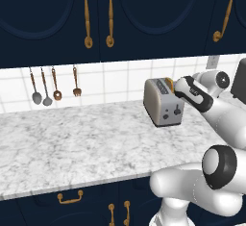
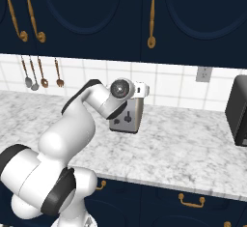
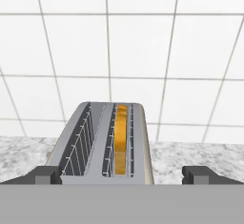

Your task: Start the toaster. Once the lever pops up, take the bread to the plate on the dining counter.

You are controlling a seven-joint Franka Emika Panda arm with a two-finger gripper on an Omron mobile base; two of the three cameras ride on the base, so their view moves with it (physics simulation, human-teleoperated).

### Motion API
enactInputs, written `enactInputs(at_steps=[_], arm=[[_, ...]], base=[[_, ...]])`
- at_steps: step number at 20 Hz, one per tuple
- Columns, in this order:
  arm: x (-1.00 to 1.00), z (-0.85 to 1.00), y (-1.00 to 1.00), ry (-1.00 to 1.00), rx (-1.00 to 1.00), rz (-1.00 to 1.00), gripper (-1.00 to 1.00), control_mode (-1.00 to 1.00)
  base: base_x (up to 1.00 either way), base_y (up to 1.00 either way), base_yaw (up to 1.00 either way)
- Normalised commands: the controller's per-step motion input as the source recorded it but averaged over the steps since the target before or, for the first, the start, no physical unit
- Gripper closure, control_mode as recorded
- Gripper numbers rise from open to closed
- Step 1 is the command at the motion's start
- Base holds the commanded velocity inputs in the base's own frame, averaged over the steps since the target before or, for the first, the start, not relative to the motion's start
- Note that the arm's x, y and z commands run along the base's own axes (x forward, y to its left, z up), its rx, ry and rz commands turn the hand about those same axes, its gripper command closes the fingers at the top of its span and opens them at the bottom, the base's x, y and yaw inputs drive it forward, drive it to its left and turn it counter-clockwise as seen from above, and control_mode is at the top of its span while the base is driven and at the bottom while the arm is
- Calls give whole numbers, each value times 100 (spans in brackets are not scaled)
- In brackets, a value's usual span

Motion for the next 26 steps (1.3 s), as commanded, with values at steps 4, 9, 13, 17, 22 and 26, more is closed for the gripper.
enactInputs(at_steps=[4,9,13,17,22,26], arm=[[0,0,0,0,0,0,-100,-100],[0,0,0,0,0,0,-100,-100],[0,0,0,0,0,0,-100,-100],[0,0,0,0,0,0,-100,-100],[0,0,0,0,0,0,-100,-100],[0,0,0,0,0,0,-100,-100]], base=[[0,0,0],[0,0,0],[0,0,0],[0,0,0],[0,0,0],[0,0,0]])
